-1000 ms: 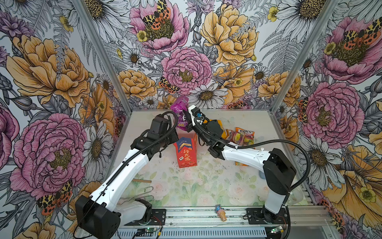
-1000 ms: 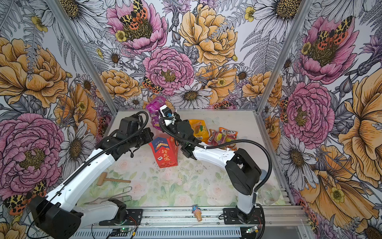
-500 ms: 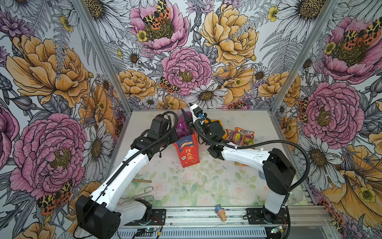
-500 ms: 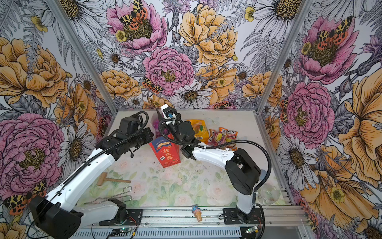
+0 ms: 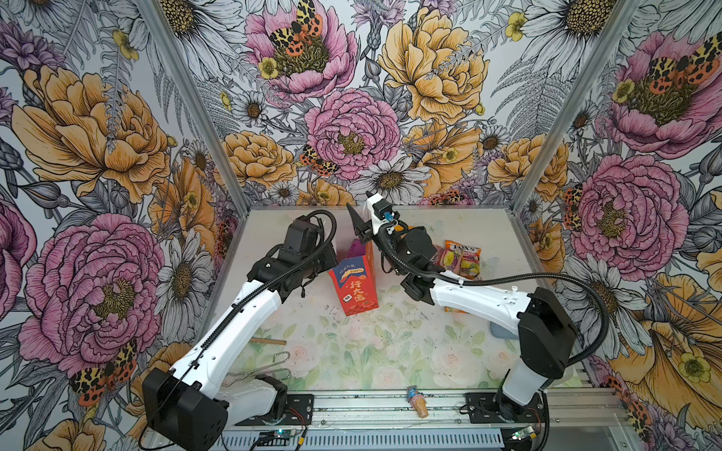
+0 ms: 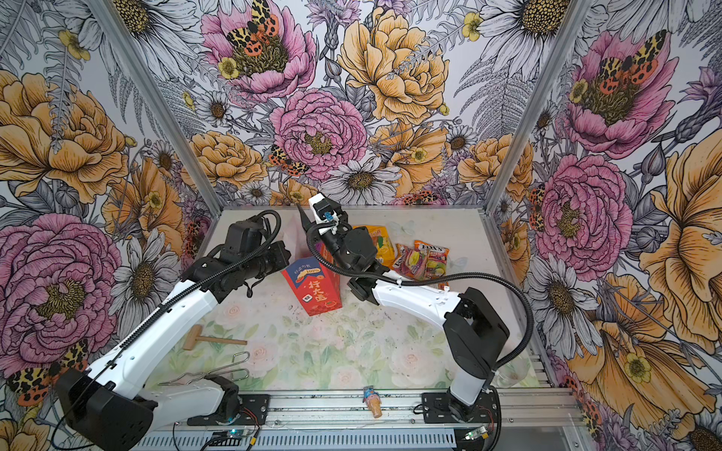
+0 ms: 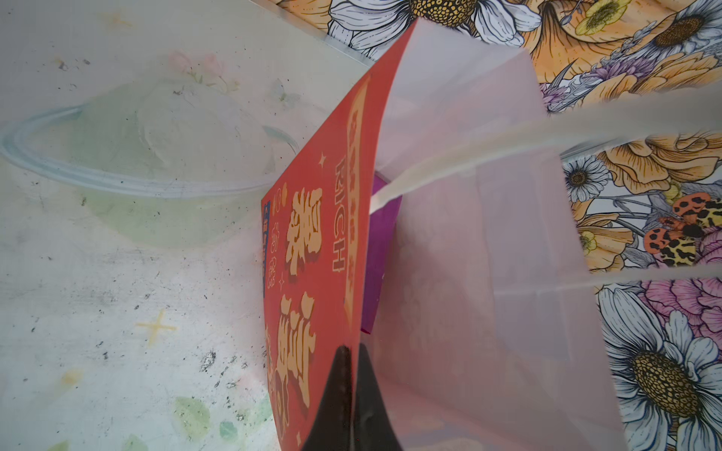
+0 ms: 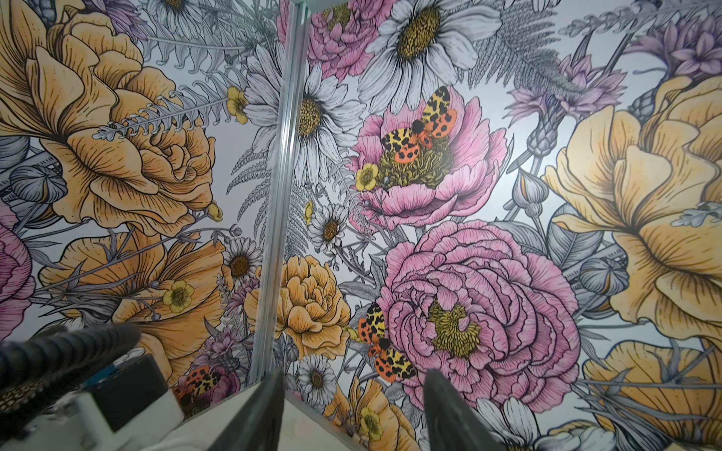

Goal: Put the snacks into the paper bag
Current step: 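Open the right gripper and raise it away from the paper bag, then lower the right gripper onto the yellow cocoaland gummy bag and grasp it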

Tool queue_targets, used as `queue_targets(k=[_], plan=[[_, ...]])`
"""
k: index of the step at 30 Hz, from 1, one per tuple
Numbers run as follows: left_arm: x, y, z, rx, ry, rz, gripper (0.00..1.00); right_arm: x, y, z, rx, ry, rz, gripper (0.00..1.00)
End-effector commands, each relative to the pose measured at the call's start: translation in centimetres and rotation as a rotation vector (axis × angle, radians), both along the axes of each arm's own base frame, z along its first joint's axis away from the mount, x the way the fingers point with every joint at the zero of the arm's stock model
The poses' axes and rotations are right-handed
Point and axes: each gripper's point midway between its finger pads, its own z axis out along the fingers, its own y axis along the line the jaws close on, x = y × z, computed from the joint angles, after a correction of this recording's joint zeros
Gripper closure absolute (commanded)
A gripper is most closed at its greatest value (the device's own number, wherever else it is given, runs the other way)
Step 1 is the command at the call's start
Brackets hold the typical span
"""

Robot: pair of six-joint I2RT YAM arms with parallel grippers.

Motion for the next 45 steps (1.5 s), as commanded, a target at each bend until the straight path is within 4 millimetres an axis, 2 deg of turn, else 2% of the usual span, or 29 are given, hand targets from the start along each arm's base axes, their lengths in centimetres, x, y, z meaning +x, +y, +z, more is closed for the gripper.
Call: queue_targets(k=[1,5,8,10,13,16,18,24,30,34,38,42,45], plan=[[0.0,-0.7,0.7,-0.006,-0.014,-0.037,1.0,-1.2,-2.2,3.1,-0.029,0.135,-0.027,0.37],[0.0,-0.9,0.4,0.003,-0.009,-0.059,1.0,-1.7,-6.4,5.2,-0.036,0.273,-0.127,0.3],[0.0,-0.8,0.4,0.007,-0.01,-0.064,1.0,-2.0,-10.5,6.4,0.006,0.348,-0.198,0.22],[-0.1,-0.9,0.4,0.008,-0.013,-0.074,1.0,-1.6,-14.0,6.7,0.063,0.407,-0.259,0.19],[-0.1,-0.8,0.5,0.007,-0.016,-0.076,1.0,-0.5,-18.0,5.5,0.13,0.489,-0.349,0.18],[-0.3,-0.7,0.7,0.006,-0.023,-0.081,1.0,1.6,-20.0,2.1,0.133,0.64,-0.392,0.16],[-0.4,-0.6,0.8,0.004,-0.026,-0.08,1.0,3.1,-19.8,-0.7,0.087,0.758,-0.386,0.14],[-0.5,-0.4,0.8,0.002,-0.026,-0.077,1.0,7.1,-16.2,-10.1,-0.121,1.049,-0.368,0.12],[-0.5,-0.6,0.6,-0.001,-0.021,-0.081,1.0,11.0,-13.8,-19.0,-0.234,1.215,-0.392,0.12],[-0.4,-0.6,0.6,0.007,-0.021,-0.092,1.0,13.1,-12.3,-22.8,-0.269,1.259,-0.372,0.14],[-0.4,-0.6,0.4,0.01,-0.02,-0.104,1.0,14.9,-11.0,-25.1,-0.318,1.264,-0.346,0.14],[-0.4,-0.6,0.4,0.006,-0.019,-0.119,1.0,15.8,-10.7,-27.9,-0.462,1.256,-0.335,0.14],[-0.4,-0.6,0.7,0.003,-0.026,-0.131,1.0,16.4,-11.8,-29.5,-0.565,1.235,-0.386,0.15]])
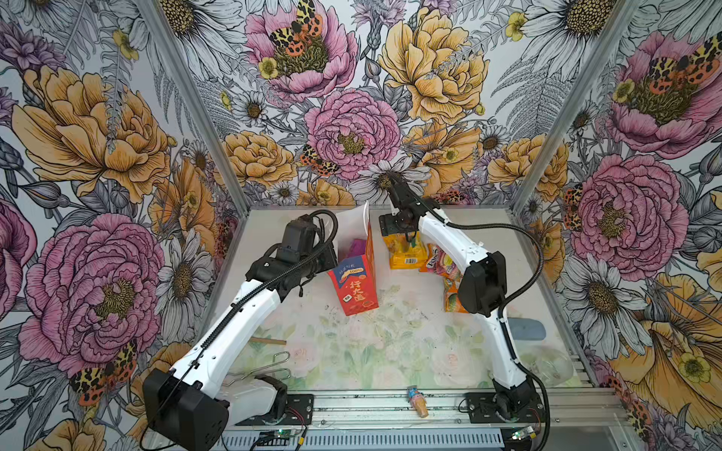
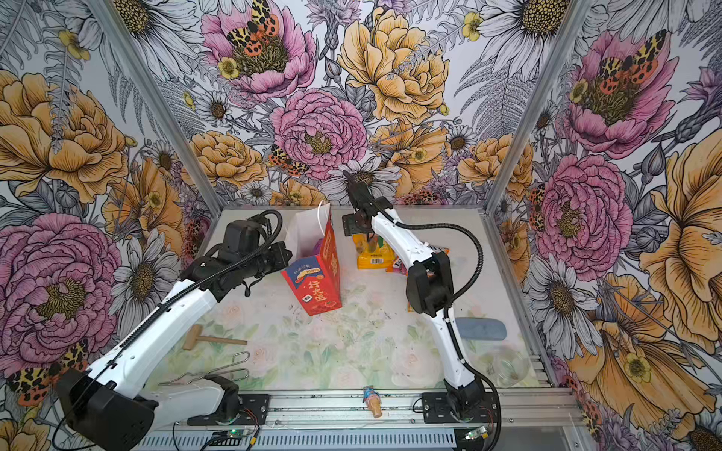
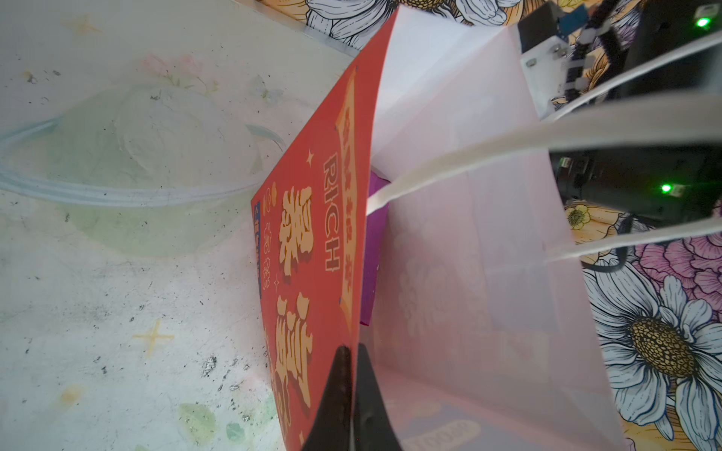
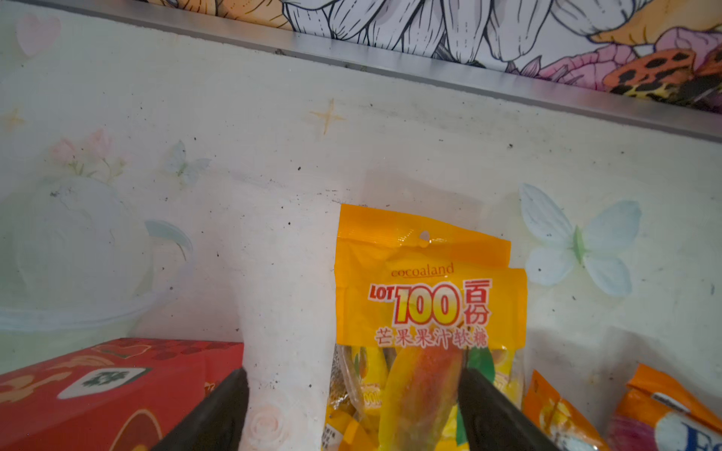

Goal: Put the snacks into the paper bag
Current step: 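Lower the right gripper onto the yellow cocoaland gummy bag and grasp it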

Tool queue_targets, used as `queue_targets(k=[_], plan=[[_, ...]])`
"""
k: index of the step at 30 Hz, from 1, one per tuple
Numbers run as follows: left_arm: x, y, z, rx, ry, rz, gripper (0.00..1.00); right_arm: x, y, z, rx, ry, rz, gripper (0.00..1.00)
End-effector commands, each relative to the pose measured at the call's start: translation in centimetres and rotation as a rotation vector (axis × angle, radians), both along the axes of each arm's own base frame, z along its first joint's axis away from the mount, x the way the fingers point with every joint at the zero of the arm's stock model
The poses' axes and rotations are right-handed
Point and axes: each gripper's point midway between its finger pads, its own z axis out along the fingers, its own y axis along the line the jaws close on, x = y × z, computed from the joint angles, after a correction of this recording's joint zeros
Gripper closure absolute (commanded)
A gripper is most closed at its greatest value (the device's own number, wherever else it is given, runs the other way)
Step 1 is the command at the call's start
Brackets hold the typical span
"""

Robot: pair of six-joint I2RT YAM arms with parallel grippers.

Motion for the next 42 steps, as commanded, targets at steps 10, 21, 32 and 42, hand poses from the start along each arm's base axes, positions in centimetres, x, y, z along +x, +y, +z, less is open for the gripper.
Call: queue_targets(k=[10,21,32,42], plan=[[-0.5,-0.2,0.8,-0.018,-0.017,-0.048,1.0,-0.3,-0.9,-4.8,-0.219,0.056,0.16,0.19],[-0.7,-0.2,0.9,-0.022,-0.019,-0.048,1.0,-0.2,-0.3,-8.2,-0.333,0.067,0.198,0.18],[-0.6,-0.3,0.9,-0.024,-0.017,-0.047,1.0,-0.8,-1.8,-9.3,-0.407,0.092,0.178,0.52],[-0.5,-0.3,0.8,-0.024,-0.015,-0.053,1.0,-1.2,-0.4,-2.7,-0.219,0.019,0.193,1.0]])
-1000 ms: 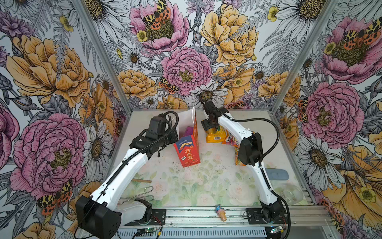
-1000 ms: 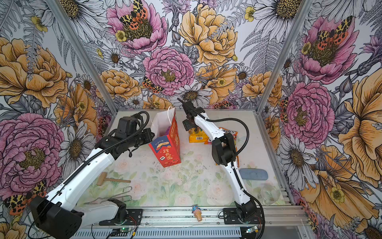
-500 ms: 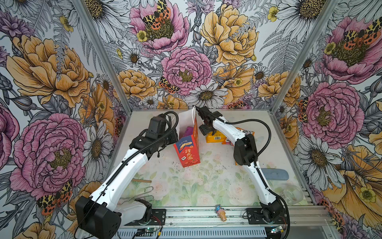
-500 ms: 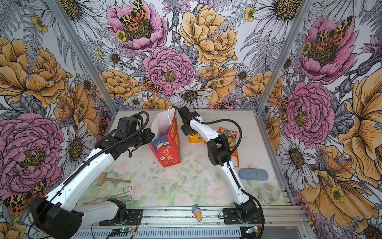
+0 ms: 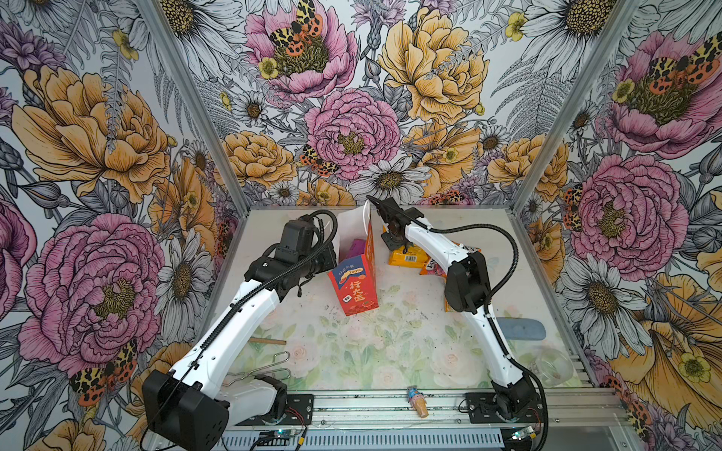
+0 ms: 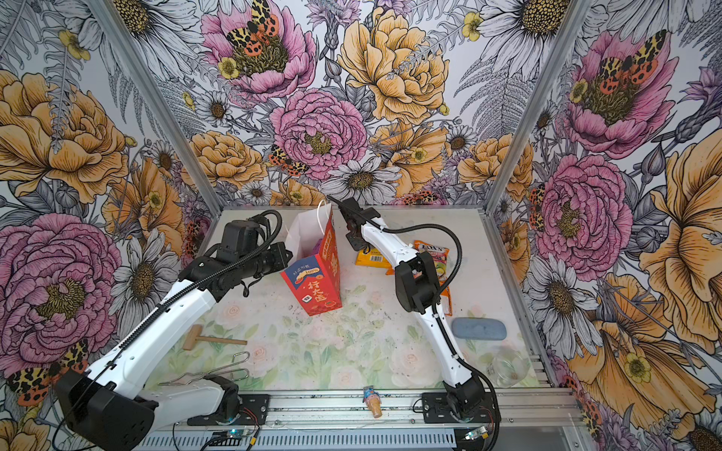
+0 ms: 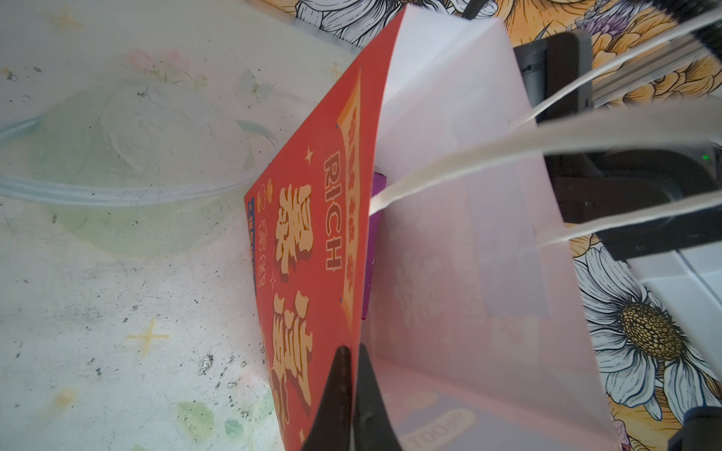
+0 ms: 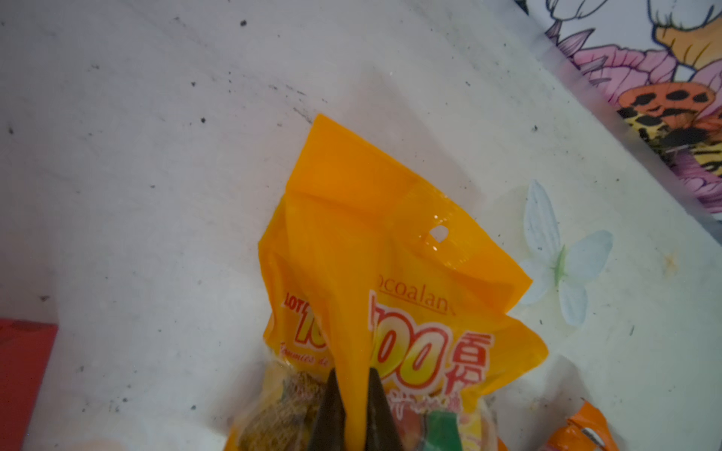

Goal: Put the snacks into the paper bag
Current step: 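Lower the right gripper onto the yellow cocoaland gummy bag and grasp it, then lift the yellow gummy bag with the right gripper above the paper bag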

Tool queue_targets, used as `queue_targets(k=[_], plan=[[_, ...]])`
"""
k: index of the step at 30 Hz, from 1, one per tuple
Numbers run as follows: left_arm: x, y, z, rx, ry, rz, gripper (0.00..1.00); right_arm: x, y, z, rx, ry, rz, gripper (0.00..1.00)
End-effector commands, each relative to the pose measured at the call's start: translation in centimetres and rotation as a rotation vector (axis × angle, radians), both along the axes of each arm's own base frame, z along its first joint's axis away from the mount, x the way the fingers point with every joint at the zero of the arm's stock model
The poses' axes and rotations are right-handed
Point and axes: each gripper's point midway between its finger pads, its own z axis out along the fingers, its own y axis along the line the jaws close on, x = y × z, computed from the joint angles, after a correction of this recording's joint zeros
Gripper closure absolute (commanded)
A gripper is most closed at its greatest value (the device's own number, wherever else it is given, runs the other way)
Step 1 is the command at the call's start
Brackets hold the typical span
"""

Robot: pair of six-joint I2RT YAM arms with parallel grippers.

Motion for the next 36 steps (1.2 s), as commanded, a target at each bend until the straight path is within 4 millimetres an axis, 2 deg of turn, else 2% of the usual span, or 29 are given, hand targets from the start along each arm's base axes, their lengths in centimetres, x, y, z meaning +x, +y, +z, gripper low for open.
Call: queue_targets(k=[1,7,11,14,19,21,25,28,32,36], plan=[[-0.3,-0.2,0.7,-0.016,-0.018,-0.029,1.0,-0.5,0.9,4.8,0.131,-0.046,0.013,1.0],[-0.4,-0.2,0.9,-0.02,-0.021,-0.033,1.0,-0.7,1.2,11.8,0.38,-0.172,0.018,1.0],[-0.4,-0.3,0.9,-0.021,-0.019,-0.036,1.0,-1.8,1.7,18.0,0.52,-0.34,0.093,1.0],[-0.4,-0.3,0.8,-0.021,-0.019,-0.035,1.0,-3.0,1.1,22.7,0.593,-0.492,0.121,1.0],[-0.4,-0.3,0.9,-0.024,-0.02,-0.039,1.0,-5.9,-0.1,30.7,0.701,-0.795,0.204,1.0],[-0.4,-0.4,0.8,-0.024,-0.019,-0.04,1.0,-7.8,-0.7,34.0,0.77,-0.945,0.243,1.0],[-0.5,-0.3,0.7,-0.022,-0.019,-0.038,1.0,-10.8,-1.3,39.0,0.884,-1.114,0.294,1.0],[-0.4,-0.4,0.6,-0.023,-0.014,-0.04,1.0,-13.2,-0.4,42.2,0.949,-1.197,0.369,1.0],[-0.4,-0.4,0.5,-0.024,-0.012,-0.039,1.0,-16.9,2.2,46.4,1.013,-1.302,0.491,1.0],[-0.4,-0.5,0.7,-0.031,-0.015,-0.038,1.0,-19.3,4.9,50.0,1.079,-1.37,0.571,1.0]])
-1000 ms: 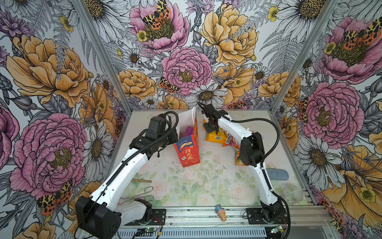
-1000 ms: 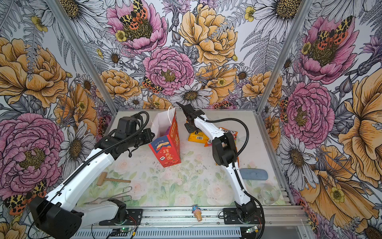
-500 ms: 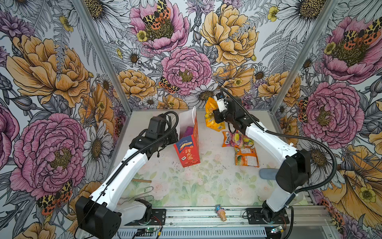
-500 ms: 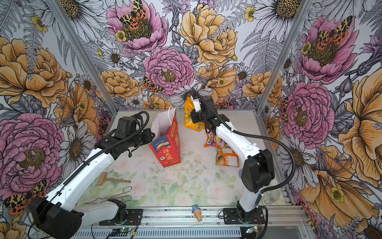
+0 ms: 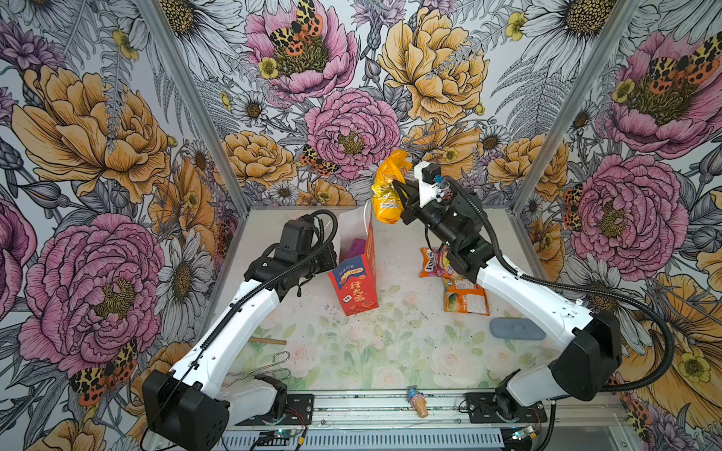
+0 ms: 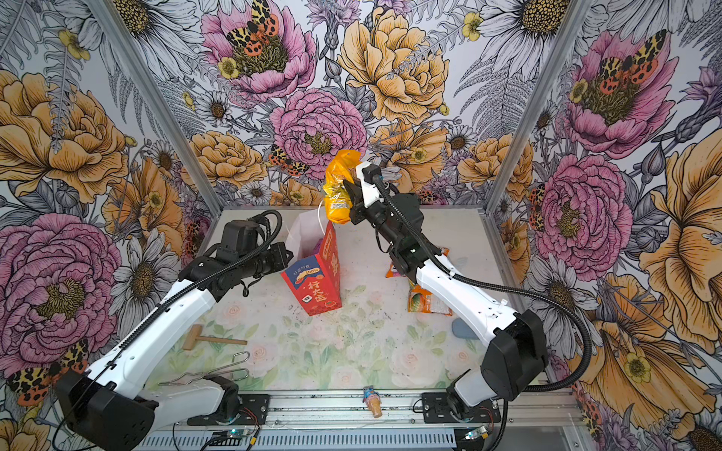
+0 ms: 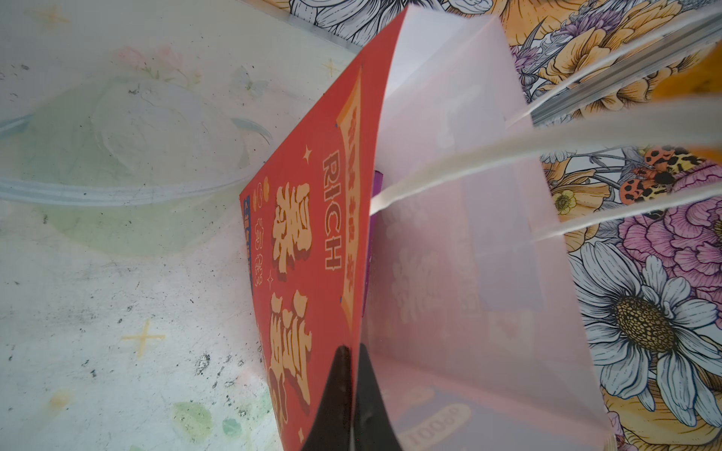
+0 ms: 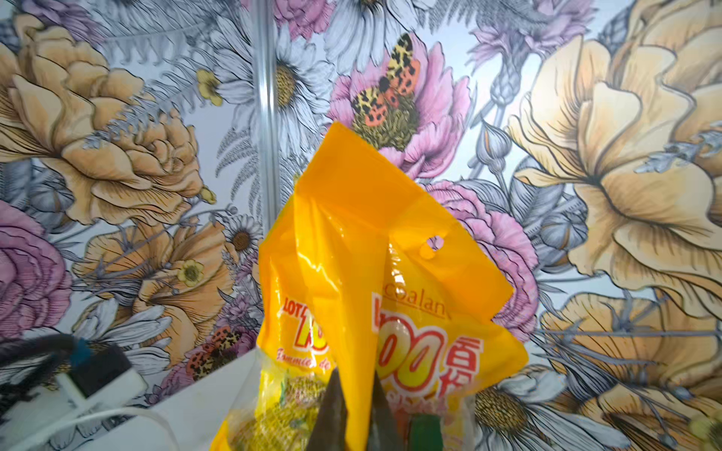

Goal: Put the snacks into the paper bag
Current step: 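Lift the yellow gummy bag with the right gripper above the paper bag, then lower the yellow gummy bag into the paper bag held by the left gripper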

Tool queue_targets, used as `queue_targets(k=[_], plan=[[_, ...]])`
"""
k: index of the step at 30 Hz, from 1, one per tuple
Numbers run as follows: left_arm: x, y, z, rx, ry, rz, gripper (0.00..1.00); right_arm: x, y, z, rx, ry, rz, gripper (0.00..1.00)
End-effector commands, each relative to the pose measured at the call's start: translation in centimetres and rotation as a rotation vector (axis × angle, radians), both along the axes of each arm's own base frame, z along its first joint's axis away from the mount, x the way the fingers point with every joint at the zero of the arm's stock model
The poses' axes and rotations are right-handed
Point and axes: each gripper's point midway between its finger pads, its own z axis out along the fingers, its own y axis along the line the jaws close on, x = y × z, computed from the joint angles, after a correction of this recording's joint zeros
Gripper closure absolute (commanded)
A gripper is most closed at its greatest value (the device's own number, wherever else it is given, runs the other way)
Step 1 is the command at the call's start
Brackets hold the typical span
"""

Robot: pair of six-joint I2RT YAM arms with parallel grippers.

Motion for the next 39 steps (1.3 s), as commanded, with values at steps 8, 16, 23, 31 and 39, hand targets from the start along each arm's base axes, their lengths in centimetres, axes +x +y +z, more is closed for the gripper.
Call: queue_targets(k=[8,16,23,31,39], plan=[[-0.5,-0.6,1.0,-0.034,-0.025,-0.027,1.0,-5.3,3.7,14.3,0.314,-0.357,0.146,1.0],[-0.8,-0.4,1.0,-0.034,-0.03,-0.025,1.0,-3.4,5.2,11.7,0.326,-0.316,0.086,1.0],[-0.9,-0.3,1.0,-0.036,-0.029,-0.021,1.0,-2.7,4.8,9.1,0.302,-0.275,0.041,1.0],[-0.9,-0.4,0.8,-0.038,-0.027,-0.023,1.0,-2.4,4.8,6.5,0.281,-0.216,0.033,1.0],[-0.8,-0.2,0.9,-0.037,-0.029,-0.015,1.0,-2.7,4.7,4.1,0.243,-0.174,0.034,1.0]])
